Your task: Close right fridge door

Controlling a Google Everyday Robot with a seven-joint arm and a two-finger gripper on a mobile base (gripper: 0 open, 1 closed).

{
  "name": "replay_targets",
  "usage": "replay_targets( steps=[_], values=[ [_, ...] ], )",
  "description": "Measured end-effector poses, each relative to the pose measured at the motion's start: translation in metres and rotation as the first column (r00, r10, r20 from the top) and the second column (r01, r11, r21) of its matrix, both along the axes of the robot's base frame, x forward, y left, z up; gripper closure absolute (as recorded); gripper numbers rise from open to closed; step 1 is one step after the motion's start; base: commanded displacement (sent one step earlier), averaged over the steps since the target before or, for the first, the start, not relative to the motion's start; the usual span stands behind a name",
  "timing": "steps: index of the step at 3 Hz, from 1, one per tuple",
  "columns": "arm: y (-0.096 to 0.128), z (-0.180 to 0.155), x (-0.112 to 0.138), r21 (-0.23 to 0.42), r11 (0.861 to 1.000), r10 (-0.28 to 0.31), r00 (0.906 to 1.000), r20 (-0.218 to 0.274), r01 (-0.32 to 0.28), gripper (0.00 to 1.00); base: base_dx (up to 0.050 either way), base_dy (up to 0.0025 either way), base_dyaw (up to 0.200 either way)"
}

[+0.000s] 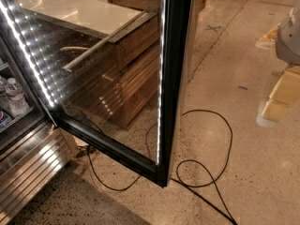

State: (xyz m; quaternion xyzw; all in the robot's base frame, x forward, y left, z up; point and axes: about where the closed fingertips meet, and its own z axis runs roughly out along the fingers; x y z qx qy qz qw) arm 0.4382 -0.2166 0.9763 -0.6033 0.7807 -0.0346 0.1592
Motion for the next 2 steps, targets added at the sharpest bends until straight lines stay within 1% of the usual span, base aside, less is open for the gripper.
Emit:
replay_targets(
  steps=[1, 2],
  values=[
    [0.0, 0.0, 0.0, 0.0, 1.0, 0.0, 1.0, 0.0, 0.0, 0.0, 0.044, 0.002, 0.093],
    [0.0, 0.0, 0.0, 0.0, 1.0, 0.0, 1.0, 0.0, 0.0, 0.0, 0.0, 0.0, 0.0]
  ],
)
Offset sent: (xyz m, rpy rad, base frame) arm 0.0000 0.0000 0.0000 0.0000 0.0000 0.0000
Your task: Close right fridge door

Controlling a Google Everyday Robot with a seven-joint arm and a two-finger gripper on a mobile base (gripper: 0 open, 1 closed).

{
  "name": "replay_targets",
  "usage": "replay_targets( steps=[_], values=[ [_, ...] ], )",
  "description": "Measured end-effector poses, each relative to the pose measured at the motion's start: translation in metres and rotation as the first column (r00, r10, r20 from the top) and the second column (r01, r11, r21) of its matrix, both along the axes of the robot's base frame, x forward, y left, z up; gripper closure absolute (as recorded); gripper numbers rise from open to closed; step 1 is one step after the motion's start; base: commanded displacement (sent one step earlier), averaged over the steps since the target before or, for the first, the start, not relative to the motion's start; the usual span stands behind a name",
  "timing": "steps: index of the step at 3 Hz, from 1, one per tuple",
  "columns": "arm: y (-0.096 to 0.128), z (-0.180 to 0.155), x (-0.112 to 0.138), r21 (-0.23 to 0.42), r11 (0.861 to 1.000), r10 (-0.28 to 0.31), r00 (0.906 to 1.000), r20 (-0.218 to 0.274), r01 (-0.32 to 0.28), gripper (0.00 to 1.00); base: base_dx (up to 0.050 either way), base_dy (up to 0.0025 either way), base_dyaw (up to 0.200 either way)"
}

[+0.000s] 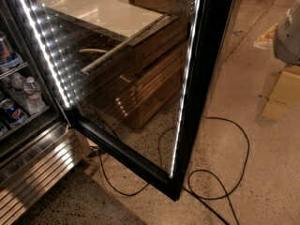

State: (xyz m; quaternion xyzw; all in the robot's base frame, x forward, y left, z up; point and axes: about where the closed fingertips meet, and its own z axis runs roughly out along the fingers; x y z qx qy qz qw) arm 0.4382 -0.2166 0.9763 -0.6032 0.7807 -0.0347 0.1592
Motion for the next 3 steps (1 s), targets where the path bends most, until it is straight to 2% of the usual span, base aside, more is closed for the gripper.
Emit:
replay_targets(
  steps=[2, 3],
  values=[
    [-0.0005, 0.0025, 0.0014, -0.015, 0.999, -0.046, 0.9987, 0.024, 0.046, 0.0, 0.0, 0.0, 0.0],
    [-0.0005, 0.0025, 0.0014, -0.015, 0.999, -0.046, 0.9987, 0.024, 0.046, 0.0, 0.0, 0.0, 0.0]
  ],
)
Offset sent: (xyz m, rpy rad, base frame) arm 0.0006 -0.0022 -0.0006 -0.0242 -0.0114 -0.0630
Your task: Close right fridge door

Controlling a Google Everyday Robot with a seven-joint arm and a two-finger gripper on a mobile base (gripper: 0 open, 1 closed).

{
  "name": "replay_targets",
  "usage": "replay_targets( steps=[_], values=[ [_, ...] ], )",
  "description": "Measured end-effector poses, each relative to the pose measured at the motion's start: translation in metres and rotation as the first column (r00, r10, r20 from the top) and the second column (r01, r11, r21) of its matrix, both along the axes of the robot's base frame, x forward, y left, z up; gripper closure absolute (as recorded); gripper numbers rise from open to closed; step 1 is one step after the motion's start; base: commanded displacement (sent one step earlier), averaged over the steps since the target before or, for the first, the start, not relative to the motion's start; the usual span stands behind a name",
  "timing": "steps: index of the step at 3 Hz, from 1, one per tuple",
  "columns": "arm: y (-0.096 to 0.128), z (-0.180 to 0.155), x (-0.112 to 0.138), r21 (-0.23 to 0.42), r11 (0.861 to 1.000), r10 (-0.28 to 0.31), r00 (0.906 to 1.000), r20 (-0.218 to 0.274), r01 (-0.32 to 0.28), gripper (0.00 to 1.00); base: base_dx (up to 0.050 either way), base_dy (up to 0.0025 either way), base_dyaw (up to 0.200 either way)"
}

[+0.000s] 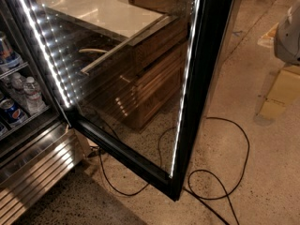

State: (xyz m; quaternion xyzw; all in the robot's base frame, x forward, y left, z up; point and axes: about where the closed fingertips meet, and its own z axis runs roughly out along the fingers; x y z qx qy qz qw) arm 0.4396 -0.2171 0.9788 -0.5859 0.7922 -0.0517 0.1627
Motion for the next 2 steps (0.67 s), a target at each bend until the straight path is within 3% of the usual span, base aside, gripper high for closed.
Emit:
replay_targets(
  steps=[2],
  values=[
    [0.0, 0.0, 0.0, 0.0, 1.0, 0.0, 1.0, 0.0, 0.0, 0.41, 0.0, 0.0, 0.0]
  ],
)
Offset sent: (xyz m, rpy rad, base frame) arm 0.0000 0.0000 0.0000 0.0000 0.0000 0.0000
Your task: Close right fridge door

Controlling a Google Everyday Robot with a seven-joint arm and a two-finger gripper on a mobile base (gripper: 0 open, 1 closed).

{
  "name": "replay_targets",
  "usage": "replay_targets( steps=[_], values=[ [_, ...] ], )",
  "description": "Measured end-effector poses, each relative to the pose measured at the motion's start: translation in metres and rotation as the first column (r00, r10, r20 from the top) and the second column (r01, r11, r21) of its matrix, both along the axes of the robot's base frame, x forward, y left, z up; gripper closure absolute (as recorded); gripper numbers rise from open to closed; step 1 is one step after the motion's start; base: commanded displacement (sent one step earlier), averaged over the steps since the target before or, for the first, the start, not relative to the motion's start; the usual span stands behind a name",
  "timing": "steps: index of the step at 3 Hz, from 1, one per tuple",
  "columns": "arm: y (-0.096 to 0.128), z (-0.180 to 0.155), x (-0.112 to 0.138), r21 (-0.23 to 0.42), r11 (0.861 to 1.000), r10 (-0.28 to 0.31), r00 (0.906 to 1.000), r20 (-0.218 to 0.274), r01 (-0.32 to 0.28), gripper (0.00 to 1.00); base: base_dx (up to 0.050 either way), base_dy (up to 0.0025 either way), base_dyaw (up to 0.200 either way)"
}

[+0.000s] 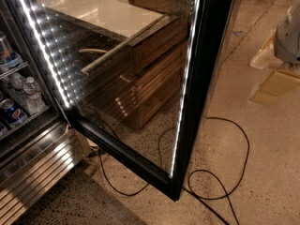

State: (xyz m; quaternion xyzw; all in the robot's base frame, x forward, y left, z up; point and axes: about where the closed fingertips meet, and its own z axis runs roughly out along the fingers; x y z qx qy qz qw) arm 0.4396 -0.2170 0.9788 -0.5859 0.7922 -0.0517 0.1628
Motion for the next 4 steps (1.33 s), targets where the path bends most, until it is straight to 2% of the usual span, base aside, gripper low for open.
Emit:
replay_targets(
  steps=[2, 3, 4],
  values=[
    [0.0, 0.0, 0.0, 0.001, 1.0, 0.0, 1.0, 0.001, 0.0, 0.87, 0.0, 0.0, 0.0],
    [0.0, 0.003, 0.009, 0.083, 0.996, 0.029, 0.9994, -0.02, -0.027, 1.0, 0.0, 0.0, 0.0],
    [0.003, 0.004, 0.025, 0.235, 0.968, 0.097, 0.994, -0.051, -0.083, 1.0, 0.0, 0.0, 0.0]
  ],
)
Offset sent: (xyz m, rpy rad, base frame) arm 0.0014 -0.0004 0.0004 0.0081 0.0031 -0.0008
